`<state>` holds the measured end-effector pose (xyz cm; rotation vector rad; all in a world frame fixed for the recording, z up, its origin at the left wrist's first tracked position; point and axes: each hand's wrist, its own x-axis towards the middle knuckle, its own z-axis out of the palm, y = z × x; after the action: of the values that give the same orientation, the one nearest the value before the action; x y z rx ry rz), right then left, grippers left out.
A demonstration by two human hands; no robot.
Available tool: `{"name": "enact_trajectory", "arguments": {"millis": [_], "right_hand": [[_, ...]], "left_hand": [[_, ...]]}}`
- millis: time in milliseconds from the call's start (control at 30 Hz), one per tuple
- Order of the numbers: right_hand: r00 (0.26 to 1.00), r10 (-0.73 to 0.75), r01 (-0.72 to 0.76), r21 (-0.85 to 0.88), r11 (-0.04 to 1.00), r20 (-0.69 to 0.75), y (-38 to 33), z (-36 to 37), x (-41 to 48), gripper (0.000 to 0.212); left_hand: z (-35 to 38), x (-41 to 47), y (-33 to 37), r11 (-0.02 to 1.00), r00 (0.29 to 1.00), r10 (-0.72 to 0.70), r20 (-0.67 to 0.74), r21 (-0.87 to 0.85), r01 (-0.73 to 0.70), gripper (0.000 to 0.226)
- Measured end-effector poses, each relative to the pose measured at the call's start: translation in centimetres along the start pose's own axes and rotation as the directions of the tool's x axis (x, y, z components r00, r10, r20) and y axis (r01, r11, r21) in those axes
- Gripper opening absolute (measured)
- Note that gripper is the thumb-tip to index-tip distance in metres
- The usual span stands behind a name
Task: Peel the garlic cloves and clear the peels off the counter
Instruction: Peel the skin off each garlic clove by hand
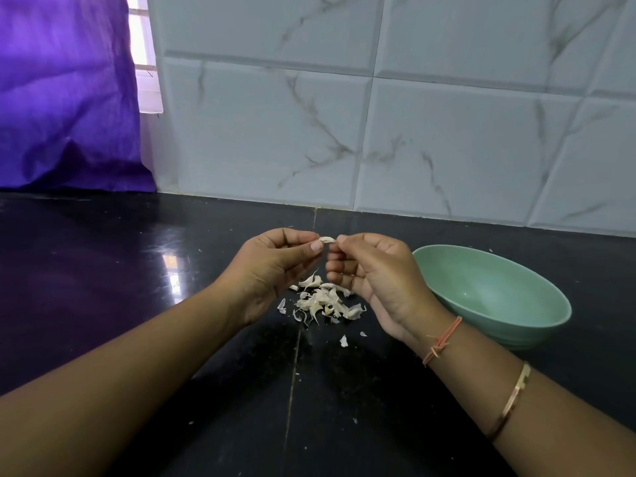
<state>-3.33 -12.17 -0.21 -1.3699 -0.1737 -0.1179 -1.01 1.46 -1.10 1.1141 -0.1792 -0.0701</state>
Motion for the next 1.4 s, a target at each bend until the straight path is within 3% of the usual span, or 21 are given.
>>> {"name": "enact_trajectory", "arguments": {"millis": [133, 300, 600, 1033, 1400], "right_hand": [[0.998, 0.05, -0.053, 0.071, 0.996, 0.036, -0.11, -0.16, -0.02, 0.014], [0.995, 0.082, -0.086, 0.074, 0.994, 0.054, -0.05, -0.17, 0.01, 0.012], [0.991, 0.111, -0.115, 0.052, 0.992, 0.074, 0.0, -0.28, 0.13, 0.015], [0.985, 0.153, -0.163, 0.148, 0.975, 0.076, -0.18, -0.17, 0.1, 0.017], [0.985, 0.165, -0.173, 0.201, 0.964, 0.056, -0.3, 0.27, 0.05, 0.016]], "left_hand": [[-0.14, -0.1, -0.23, 0.981, 0.997, 0.061, 0.036, 0.185, -0.067, 0.021], [-0.24, -0.2, -0.27, 0.908, 0.983, 0.174, 0.062, 0.375, -0.184, 0.016], [-0.11, -0.38, -0.04, 0.801, 0.956, 0.282, 0.088, 0.527, -0.284, 0.019], [-0.19, -0.23, -0.06, 0.856, 0.97, 0.229, 0.085, 0.456, -0.242, 0.017], [0.2, -0.36, -0.51, 0.978, 0.994, 0.059, 0.094, 0.196, -0.076, 0.024]]}}
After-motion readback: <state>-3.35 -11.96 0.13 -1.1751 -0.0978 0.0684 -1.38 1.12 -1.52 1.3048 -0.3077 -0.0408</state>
